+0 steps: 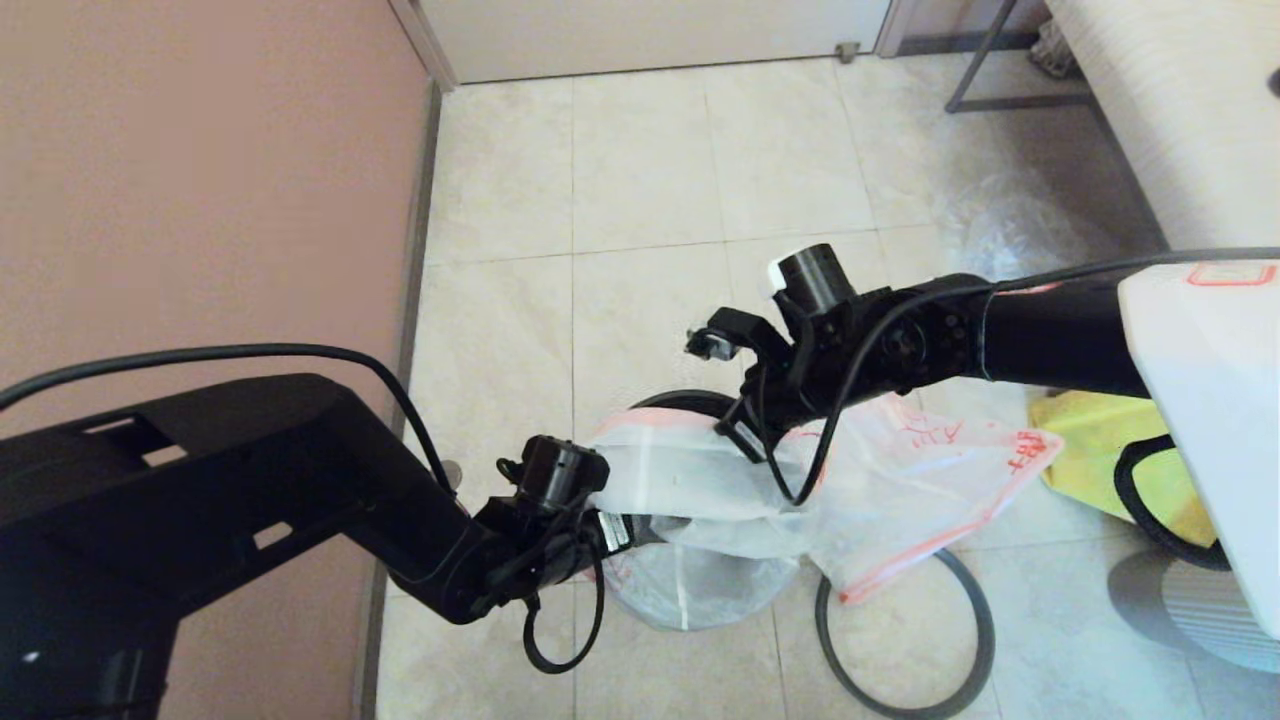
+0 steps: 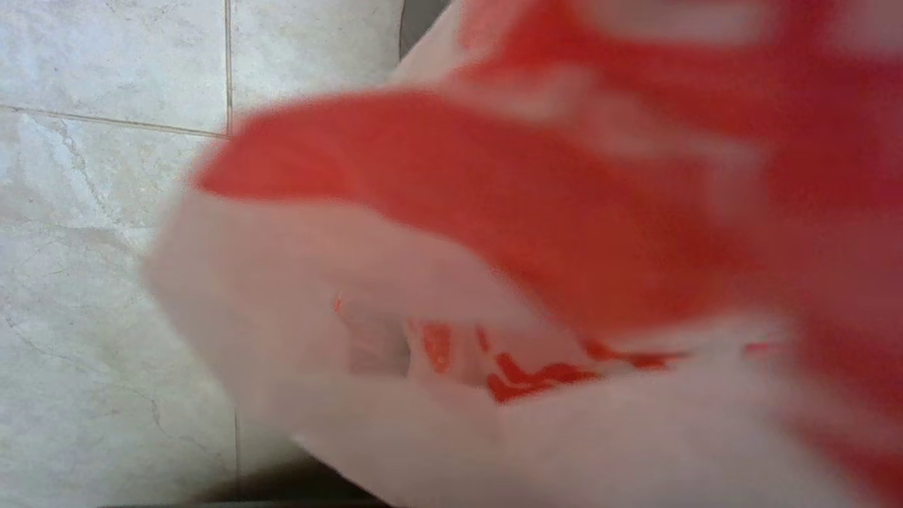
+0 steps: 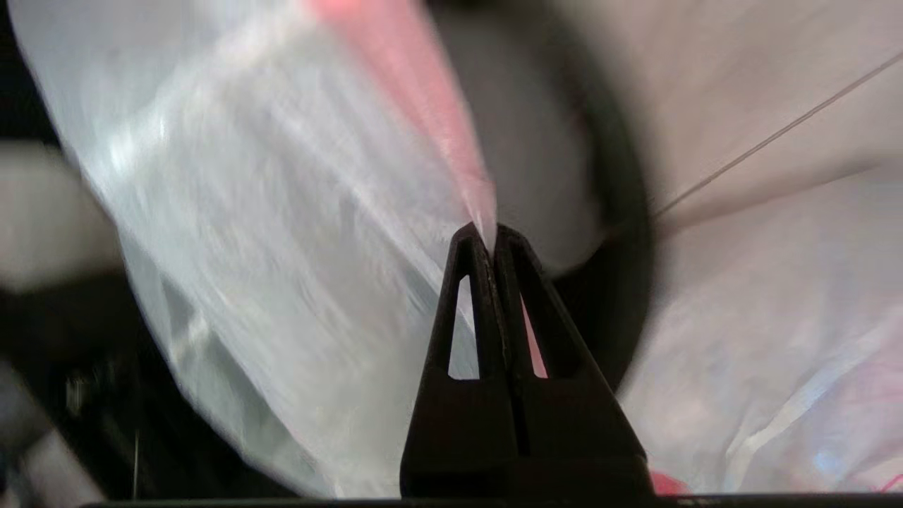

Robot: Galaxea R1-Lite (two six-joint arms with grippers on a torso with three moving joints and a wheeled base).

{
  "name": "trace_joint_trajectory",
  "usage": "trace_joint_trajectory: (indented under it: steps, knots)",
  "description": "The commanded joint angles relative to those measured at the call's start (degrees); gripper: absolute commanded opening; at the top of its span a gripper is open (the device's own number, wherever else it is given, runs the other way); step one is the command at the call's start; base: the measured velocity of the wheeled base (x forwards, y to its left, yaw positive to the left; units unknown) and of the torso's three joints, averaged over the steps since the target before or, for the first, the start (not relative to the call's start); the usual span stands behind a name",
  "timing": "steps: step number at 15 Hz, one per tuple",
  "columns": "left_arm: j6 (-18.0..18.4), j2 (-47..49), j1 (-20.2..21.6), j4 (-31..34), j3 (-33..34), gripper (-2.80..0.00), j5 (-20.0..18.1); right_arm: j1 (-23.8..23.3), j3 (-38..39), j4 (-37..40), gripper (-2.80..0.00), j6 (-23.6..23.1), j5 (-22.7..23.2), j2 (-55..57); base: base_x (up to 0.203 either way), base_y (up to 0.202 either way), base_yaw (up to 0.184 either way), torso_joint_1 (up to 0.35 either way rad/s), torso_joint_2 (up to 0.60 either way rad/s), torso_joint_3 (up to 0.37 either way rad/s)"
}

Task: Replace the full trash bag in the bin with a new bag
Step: Put the new garbage bag on the trash can

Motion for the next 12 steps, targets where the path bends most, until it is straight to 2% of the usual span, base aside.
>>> trace_joint_trajectory:
  steps: [1, 3, 6, 10, 12]
  knots:
    - [-0.2, 0.3, 0.0, -0.2, 0.0, -2.8, 0.1, -0.5, 0.0, -2.9, -2.8, 1.2, 0.1, -1.3, 0.0, 0.0, 0.0, 0.0, 0.0, 0.0]
    - [-0.2, 0.3, 0.0, -0.2, 0.0, -2.8, 0.1, -2.6, 0.0, -8.3, -2.8, 2.7, -0.2, -0.5, 0.0, 0.0, 0.0, 0.0, 0.0, 0.0]
    - [-0.2, 0.3, 0.0, -0.2, 0.1, -2.8, 0.1, -4.1, 0.0, -10.6, -2.8, 2.9, -0.4, 0.4, 0.0, 0.0, 0.0, 0.0, 0.0, 0.0]
    - [-0.2, 0.4, -0.1, -0.2, 0.0, -2.8, 0.1, -4.2, 0.1, -10.0, -2.8, 4.5, 2.1, -0.1, 0.0, 0.0, 0.0, 0.0, 0.0, 0.0]
    - [-0.2, 0.7, -0.2, -0.2, -0.1, -2.8, 0.1, -2.9, 0.1, -7.1, -2.8, 4.4, 1.7, 0.0, 0.0, 0.0, 0.0, 0.0, 0.0, 0.0]
